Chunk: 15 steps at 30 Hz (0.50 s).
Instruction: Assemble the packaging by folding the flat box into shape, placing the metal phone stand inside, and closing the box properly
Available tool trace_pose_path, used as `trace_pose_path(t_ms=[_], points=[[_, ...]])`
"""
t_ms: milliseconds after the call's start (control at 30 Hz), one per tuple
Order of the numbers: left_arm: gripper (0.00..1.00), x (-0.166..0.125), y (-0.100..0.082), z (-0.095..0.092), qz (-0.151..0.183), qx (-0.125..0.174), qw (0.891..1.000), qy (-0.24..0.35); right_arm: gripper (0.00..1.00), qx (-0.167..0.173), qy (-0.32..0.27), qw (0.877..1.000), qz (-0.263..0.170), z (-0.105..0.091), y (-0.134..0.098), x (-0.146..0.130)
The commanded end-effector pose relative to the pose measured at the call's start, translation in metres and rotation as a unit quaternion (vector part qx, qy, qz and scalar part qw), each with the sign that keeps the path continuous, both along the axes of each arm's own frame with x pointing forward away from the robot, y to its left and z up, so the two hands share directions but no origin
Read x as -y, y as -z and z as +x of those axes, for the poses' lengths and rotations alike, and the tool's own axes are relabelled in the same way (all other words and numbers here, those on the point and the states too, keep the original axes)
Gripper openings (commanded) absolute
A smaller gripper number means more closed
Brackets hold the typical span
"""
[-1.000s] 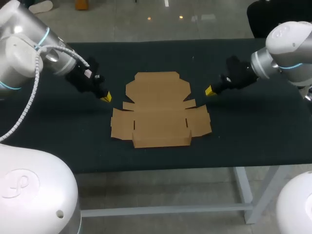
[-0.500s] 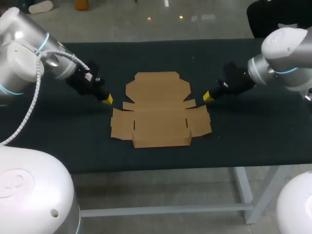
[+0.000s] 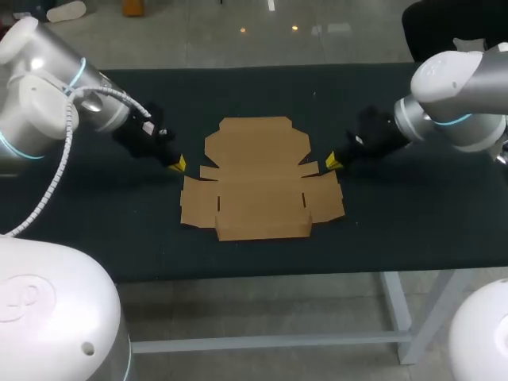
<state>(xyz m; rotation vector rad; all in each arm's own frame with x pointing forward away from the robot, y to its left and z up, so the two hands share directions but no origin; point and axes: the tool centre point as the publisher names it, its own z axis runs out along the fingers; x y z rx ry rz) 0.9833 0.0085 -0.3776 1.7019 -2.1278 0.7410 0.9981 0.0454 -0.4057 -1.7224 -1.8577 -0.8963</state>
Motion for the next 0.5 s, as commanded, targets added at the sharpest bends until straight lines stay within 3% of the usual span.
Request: trace_pose_path(t_ms=[33, 500], points=[[0.00, 0.0028, 0.0037, 0.0006, 0.002, 0.002, 1.000, -0.005, 0.00, -0.003, 0.003, 1.000, -0.007, -0.0013, 0.0045, -0.0058], [0.00, 0.0068, 0.0086, 0.0041, 0.002, 0.000, 1.000, -0.006, 0.00, -0.013, 0.004, 1.000, -0.011, -0.0030, 0.0104, -0.0124]])
